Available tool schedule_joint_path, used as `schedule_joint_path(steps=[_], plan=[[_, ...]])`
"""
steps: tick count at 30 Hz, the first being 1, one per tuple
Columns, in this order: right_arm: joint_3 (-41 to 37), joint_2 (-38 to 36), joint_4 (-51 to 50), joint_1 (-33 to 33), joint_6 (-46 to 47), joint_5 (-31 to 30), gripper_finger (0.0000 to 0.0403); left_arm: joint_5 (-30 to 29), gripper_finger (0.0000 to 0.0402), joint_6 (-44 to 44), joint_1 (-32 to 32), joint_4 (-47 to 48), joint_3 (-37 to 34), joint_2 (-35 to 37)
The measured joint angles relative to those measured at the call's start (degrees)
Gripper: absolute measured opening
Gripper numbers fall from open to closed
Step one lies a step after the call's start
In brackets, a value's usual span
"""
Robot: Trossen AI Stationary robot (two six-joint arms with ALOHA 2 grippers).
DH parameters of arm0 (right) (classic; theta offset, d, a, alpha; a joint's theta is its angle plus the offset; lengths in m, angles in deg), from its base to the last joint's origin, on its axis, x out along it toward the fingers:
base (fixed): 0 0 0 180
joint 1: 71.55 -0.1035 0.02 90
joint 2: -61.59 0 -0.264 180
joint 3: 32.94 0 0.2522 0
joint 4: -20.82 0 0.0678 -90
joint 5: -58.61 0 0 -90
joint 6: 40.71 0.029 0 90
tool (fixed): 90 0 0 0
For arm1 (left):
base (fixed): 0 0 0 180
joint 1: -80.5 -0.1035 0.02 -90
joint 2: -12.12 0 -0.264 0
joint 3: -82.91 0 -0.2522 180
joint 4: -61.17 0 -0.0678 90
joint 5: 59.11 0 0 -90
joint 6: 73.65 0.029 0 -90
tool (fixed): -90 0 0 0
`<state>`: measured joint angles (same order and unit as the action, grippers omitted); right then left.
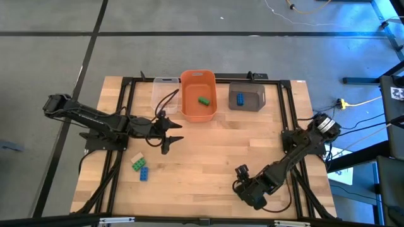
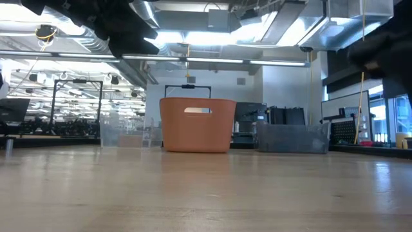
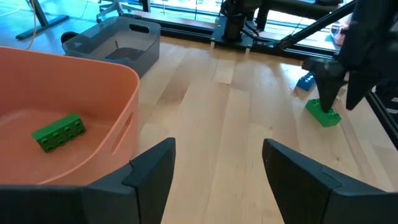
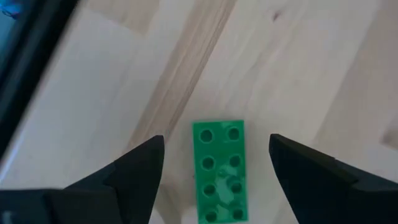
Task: Sort & place blocks by color
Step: Put the right green game piece into the orange bin
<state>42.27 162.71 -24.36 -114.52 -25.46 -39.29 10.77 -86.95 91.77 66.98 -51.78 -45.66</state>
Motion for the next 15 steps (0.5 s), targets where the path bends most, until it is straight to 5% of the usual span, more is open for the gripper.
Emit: schedule_joint_path(steps=[15], plan=[[0.21, 5.71, 0.55, -0.02, 5.25, 0.17, 0.0291, -0.29, 0.0234, 0.00, 0.00, -0.04, 0.00, 0.00]])
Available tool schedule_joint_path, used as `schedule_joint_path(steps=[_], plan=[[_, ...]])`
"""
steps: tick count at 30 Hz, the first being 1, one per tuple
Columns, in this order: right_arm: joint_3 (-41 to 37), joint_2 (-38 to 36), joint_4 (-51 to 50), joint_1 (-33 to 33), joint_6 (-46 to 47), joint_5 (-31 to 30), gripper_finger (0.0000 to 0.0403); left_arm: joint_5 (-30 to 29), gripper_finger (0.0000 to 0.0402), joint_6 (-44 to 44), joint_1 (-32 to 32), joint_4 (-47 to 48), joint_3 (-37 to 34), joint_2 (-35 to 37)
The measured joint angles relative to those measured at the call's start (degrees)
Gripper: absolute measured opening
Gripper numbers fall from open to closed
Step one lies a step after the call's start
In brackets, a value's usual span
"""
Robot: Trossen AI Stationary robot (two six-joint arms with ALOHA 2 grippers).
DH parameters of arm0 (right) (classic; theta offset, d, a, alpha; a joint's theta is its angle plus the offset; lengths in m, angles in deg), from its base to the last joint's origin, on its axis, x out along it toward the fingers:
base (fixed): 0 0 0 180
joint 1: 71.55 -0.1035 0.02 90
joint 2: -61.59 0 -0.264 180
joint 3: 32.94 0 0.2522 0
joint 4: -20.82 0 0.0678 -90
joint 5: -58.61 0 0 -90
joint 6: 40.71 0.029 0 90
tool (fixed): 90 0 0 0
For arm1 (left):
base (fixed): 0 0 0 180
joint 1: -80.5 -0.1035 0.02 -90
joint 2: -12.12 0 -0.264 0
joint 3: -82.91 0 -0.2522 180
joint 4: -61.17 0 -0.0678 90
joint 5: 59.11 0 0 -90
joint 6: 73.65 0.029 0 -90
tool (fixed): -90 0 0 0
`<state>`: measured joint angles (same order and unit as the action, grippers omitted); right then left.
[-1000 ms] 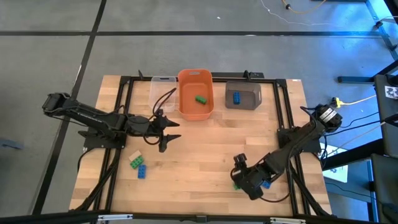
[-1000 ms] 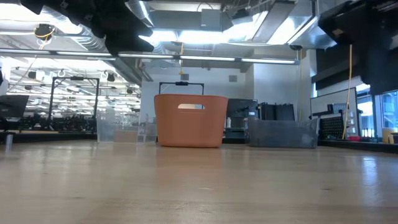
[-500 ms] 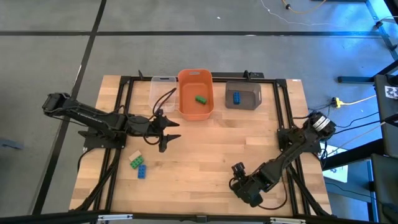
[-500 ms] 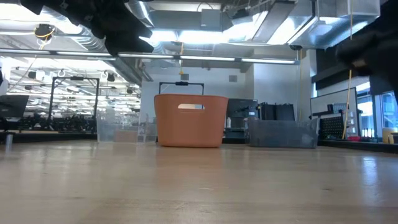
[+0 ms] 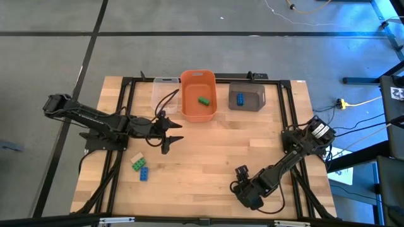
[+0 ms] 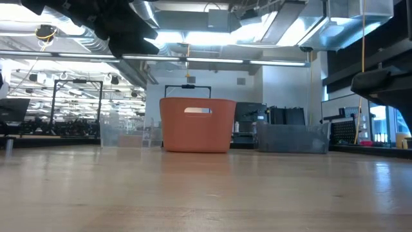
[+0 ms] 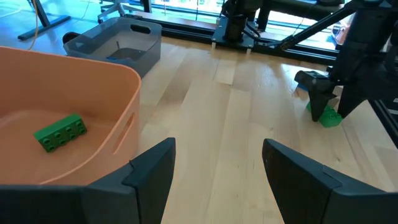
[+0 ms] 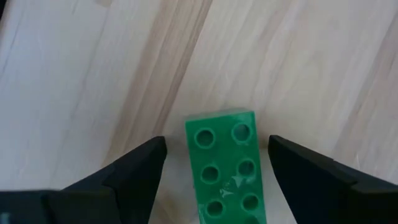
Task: Sort & place blocks by color
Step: Put the right green game piece into the orange bin
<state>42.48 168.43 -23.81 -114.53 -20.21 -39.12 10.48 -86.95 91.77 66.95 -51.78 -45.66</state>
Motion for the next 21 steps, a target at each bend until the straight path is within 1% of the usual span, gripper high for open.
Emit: schedule_joint_path(steps=[3, 6, 9, 13, 17, 21], plan=[[-0.01, 0.01, 0.07, 0.00, 0.05, 0.00, 0.0288, 0.00, 0.0234, 0.00, 0.00, 0.00, 0.00, 0.00], [-0.03, 0.05, 0.24, -0.02, -0.26, 0.01, 0.0265, 0.00, 0.0234, 0.00, 0.00, 0.00, 0.00, 0.00], [-0.06, 0.10, 0.53, -0.07, -1.48, 0.28, 0.0219, 0.03, 0.0234, 0.00, 0.00, 0.00, 0.00, 0.00], [-0.06, 0.02, 0.57, -0.09, -2.69, 0.46, 0.0139, 0.03, 0.0234, 0.00, 0.00, 0.00, 0.00, 0.01], [-0.23, -0.77, 0.43, 0.86, -3.66, 0.83, 0.0141, 0.41, 0.0234, 0.00, 0.00, 0.01, 0.00, 0.27], [-0.43, -2.68, -1.43, 3.63, -4.25, 0.55, 0.0141, 0.58, 0.0234, 0.06, 0.00, -0.07, 0.01, 2.49]])
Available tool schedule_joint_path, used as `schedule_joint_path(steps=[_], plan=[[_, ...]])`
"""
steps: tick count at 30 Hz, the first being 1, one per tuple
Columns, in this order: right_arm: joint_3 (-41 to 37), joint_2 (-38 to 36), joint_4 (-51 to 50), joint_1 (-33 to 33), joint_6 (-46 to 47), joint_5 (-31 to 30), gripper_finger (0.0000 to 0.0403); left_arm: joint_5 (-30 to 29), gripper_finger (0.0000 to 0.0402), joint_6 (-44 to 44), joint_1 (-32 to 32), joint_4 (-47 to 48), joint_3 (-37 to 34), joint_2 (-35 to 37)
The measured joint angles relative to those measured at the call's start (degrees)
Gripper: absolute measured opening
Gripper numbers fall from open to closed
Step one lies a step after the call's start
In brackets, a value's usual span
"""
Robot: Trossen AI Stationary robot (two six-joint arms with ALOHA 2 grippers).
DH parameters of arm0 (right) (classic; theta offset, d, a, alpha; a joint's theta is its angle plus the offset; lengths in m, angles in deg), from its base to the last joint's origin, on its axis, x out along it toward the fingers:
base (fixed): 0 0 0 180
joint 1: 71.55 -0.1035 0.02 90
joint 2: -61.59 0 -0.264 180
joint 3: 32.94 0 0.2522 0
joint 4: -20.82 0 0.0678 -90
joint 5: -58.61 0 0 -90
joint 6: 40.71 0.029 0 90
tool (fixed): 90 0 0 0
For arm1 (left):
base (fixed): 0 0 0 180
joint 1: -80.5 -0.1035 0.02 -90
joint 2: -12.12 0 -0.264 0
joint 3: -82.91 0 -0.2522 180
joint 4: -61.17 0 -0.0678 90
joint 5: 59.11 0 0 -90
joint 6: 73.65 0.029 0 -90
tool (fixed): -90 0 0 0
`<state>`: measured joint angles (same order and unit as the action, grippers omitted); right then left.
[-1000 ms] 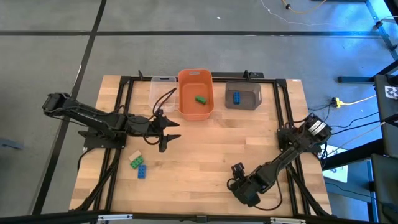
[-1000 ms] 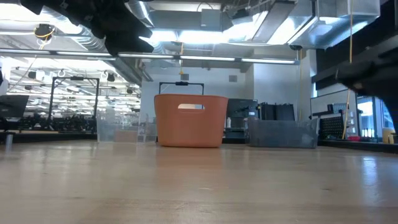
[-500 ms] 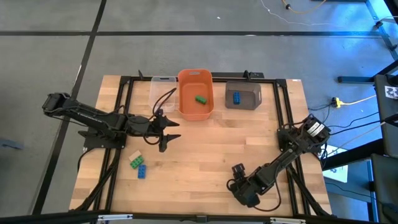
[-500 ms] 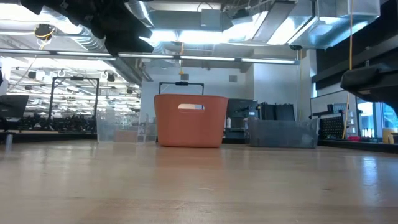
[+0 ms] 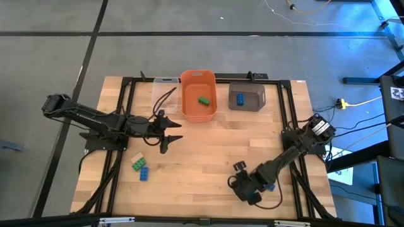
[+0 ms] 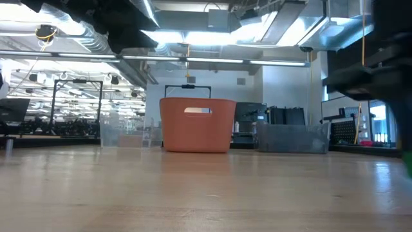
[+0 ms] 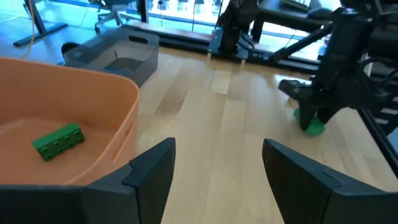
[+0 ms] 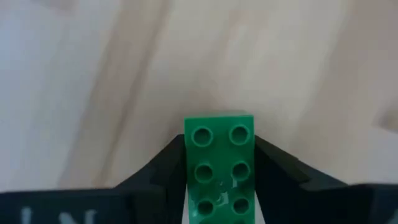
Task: Sort & place blocks by color
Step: Put the right green game piece into the orange bin
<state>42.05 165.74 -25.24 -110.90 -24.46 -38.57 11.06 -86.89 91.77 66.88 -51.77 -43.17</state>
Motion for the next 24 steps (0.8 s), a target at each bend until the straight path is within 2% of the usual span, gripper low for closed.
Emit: schedule_joint_path(steps=[5, 15, 18, 24], plan=[[0.00, -2.87, -1.88, 4.13, 0.00, -0.88, 0.0141, -0.19, 0.0234, 1.96, -1.07, 2.11, 0.04, 4.61], [0.17, -13.02, 0.05, 13.22, 3.02, -9.97, 0.0141, -0.22, 0.0234, 1.89, -4.98, 6.69, 0.02, 14.61], [0.17, -16.39, 3.30, 16.11, 3.04, -11.36, 0.0141, -0.24, 0.0234, 1.88, -6.04, 6.46, 0.02, 16.40], [0.20, -19.42, 16.28, 21.95, 0.66, -11.35, 0.0141, -0.24, 0.0234, 1.55, -7.36, 6.06, 0.02, 17.87]])
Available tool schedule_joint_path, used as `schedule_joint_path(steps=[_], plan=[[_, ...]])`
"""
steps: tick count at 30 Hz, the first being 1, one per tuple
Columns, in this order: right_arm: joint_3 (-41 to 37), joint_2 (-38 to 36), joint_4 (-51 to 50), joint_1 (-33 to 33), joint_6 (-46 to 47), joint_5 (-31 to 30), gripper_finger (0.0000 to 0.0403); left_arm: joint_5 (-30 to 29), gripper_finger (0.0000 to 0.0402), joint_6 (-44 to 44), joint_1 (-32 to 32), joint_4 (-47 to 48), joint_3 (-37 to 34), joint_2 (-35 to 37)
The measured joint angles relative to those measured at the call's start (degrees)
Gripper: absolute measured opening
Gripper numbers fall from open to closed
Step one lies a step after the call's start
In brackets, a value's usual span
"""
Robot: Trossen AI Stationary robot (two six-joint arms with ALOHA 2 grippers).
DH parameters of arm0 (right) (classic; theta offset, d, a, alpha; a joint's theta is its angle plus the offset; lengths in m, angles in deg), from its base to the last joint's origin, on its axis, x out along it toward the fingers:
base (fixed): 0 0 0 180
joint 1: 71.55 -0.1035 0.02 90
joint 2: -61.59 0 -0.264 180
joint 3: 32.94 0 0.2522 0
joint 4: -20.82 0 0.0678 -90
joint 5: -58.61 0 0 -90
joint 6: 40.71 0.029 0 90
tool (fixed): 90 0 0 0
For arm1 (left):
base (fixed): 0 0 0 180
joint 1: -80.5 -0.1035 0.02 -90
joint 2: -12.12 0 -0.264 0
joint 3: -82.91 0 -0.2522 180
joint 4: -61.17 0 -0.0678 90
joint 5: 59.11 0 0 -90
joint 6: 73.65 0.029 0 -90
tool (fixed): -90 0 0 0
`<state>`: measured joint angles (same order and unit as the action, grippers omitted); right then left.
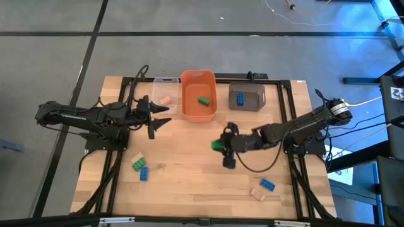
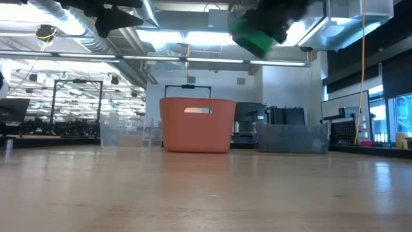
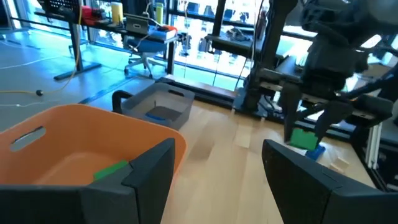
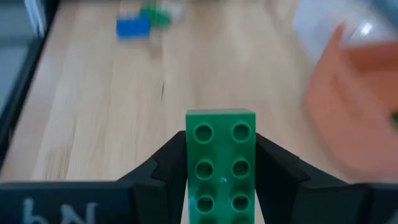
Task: Sort & place blocks by color
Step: Put the right green game piece into the orange bin
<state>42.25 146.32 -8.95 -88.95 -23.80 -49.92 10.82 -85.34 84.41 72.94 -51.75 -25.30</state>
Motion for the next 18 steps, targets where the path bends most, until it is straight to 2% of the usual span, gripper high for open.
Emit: schedule_joint_path(steps=[9, 14, 18], plan=[[0.00, -0.07, 21.62, 8.36, -6.57, 2.58, 0.0141, 1.35, 0.0234, -0.32, -0.16, -10.02, -0.15, -0.83], [0.02, 0.17, 30.86, 13.05, -6.93, 5.11, 0.0141, 1.68, 0.0234, -0.97, -0.16, -22.07, -4.97, -0.89], [0.02, 0.24, 33.36, 16.11, -6.73, 6.19, 0.0141, 1.74, 0.0234, -3.19, -0.16, -27.94, -9.32, -0.83]])
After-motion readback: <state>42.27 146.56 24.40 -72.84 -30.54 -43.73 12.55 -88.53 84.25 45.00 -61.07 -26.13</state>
